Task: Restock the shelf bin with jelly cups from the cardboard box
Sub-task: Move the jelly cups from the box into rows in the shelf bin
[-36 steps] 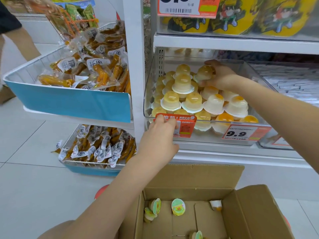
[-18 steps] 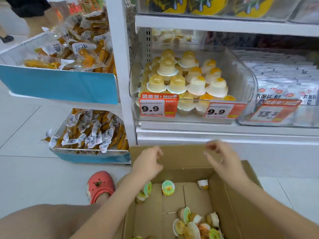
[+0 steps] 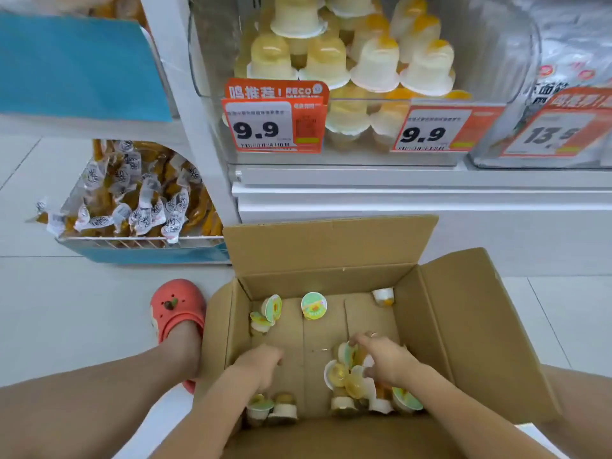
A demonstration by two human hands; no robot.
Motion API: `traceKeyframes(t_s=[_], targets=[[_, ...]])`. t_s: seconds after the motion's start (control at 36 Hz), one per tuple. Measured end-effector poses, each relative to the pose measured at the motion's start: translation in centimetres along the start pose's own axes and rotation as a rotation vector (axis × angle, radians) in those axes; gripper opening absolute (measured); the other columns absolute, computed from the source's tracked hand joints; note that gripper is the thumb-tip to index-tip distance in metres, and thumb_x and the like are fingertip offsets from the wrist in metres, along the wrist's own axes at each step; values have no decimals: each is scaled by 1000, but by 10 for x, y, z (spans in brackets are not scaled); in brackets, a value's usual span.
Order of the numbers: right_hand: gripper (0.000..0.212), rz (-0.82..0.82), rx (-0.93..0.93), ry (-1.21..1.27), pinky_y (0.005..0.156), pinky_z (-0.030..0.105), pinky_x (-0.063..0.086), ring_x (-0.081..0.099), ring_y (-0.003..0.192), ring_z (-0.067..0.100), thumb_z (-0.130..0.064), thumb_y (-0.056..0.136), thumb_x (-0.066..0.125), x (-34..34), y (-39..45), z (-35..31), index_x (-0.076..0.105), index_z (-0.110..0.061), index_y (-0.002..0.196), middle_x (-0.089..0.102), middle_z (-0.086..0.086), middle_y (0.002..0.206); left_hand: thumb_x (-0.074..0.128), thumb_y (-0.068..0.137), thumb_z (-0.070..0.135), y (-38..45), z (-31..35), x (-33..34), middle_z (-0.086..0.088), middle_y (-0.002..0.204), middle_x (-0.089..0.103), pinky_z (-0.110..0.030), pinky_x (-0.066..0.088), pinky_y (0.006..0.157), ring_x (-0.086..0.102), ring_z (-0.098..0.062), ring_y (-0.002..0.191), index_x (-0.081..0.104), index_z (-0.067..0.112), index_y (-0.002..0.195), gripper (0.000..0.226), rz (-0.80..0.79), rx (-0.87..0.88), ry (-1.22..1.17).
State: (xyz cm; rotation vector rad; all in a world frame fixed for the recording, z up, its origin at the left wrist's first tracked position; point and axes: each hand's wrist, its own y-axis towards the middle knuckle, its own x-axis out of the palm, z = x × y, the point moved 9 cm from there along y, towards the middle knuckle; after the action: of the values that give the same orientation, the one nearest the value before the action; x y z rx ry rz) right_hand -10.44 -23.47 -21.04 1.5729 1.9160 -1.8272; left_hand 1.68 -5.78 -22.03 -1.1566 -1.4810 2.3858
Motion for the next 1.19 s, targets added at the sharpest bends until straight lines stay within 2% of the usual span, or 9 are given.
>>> traceKeyframes(t_s=[0.19,0.36,0.5,0.61,0.72,0.83,1.03,1.14,1.19], targets=[[58,-2,-1,-37,97,36,39,36,129,27,-29,91,58,17,38,2,32,-19,142,37,7,144,78,75,26,28,3,73,-4,138,47,-30,46,94,51,-23,120,40,16,139,75,-221,-27,-118],[62,-40,51,-47,103,38,37,36,129,31,-35,87,62,44,64,1,31,-22,140,39,12,139,72,78,30,42,7,78,-3,129,49,-30,46,89,53,-23,114,48,20,132,59,-165,22,-157],[69,-33,114,35,96,33,44,46,121,26,-38,79,67,40,70,5,36,-23,139,44,7,132,63,85,33,45,-5,48,-1,112,59,-25,45,77,54,-13,93,57,13,117,38,14,-85,-496],[59,52,164,360,80,25,45,56,104,18,-34,79,67,19,60,3,49,-21,133,55,5,122,50,94,25,40,-11,15,-11,107,56,-21,50,60,56,-19,84,55,5,117,30,127,-135,-751],[40,152,178,941,77,28,52,62,90,20,-32,84,64,-17,36,-12,55,-14,118,62,7,109,43,98,16,19,-1,-12,-19,119,57,-42,54,80,61,-31,99,55,14,108,15,104,-178,-1262],[35,31,65,1488,80,32,56,70,85,23,-30,87,58,-54,5,-47,57,-9,114,69,13,107,42,96,13,-13,36,-61,-7,99,62,-30,55,76,62,-19,91,58,15,101,17,114,16,-1453],[16,16,-289,1655,83,27,56,65,85,19,-13,91,56,-146,-65,-96,64,-7,102,61,12,102,45,93,7,-104,82,-155,-13,86,58,-28,51,55,58,-23,76,55,11,86,13,278,226,-1540],[65,162,-410,1608,83,32,57,64,100,25,-23,78,76,-193,-102,-105,42,4,127,61,18,123,46,98,19,-158,111,-198,-15,102,64,-40,57,70,64,-26,87,57,7,105,18,205,377,-1688],[54,265,-453,1597,80,32,57,68,92,21,-24,71,79,-212,-126,-105,47,-7,112,64,14,115,39,100,21,-176,122,-213,-16,111,62,-45,52,82,62,-28,96,54,5,117,28,155,415,-1759]])
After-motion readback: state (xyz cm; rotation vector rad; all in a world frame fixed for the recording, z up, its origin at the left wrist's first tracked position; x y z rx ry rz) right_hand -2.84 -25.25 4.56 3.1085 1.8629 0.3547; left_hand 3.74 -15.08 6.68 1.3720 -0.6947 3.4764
